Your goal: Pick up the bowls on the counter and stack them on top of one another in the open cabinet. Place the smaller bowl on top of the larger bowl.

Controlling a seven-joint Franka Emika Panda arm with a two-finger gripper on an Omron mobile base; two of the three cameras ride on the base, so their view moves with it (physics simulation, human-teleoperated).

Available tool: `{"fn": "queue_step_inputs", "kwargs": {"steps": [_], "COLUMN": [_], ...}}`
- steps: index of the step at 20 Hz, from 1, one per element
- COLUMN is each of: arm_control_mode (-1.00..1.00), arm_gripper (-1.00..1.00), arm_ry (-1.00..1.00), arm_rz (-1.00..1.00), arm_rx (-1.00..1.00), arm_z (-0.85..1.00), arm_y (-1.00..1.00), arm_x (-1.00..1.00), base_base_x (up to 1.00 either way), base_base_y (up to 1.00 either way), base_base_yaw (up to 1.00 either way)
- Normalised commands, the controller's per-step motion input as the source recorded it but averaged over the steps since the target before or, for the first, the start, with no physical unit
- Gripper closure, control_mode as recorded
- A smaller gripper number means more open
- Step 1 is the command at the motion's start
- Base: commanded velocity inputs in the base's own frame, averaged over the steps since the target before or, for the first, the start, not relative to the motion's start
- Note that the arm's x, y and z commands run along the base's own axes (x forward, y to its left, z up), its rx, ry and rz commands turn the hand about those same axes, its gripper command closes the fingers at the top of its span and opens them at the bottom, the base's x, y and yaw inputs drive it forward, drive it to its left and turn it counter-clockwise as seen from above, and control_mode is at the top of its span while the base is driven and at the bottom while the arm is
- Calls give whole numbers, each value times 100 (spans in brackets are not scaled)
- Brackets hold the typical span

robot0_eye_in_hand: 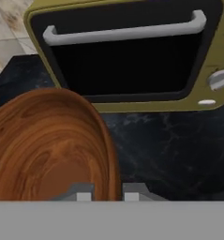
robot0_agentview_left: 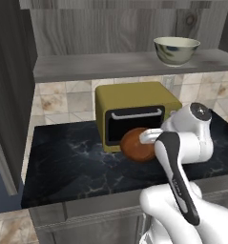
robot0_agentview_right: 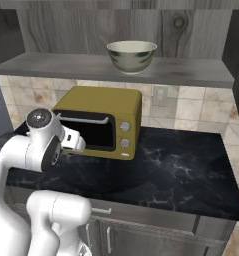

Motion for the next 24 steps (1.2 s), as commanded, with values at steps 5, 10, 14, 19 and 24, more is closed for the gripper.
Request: {"fn": "queue_step_inputs", "kwargs": {"steps": [5, 10, 14, 19, 24], "arm_control_mode": [-100, -100, -100, -100, -100], "arm_gripper": [100, 100, 100, 100, 100], "arm_ry": [-2, -1, -1, -4, -6], "arm_rz": [-13, -12, -12, -12, -13], "arm_rx": [1, 2, 3, 1, 0], "arm_z": [33, 37, 40, 38, 32], "arm_y": [-16, -17, -18, -12, -8], "arm_x": [-22, -22, -23, -18, -14], "base_base_x": [0, 0, 0, 0, 0], "base_base_y": [0, 0, 0, 0, 0], "base_base_yaw": [0, 0, 0, 0, 0]}}
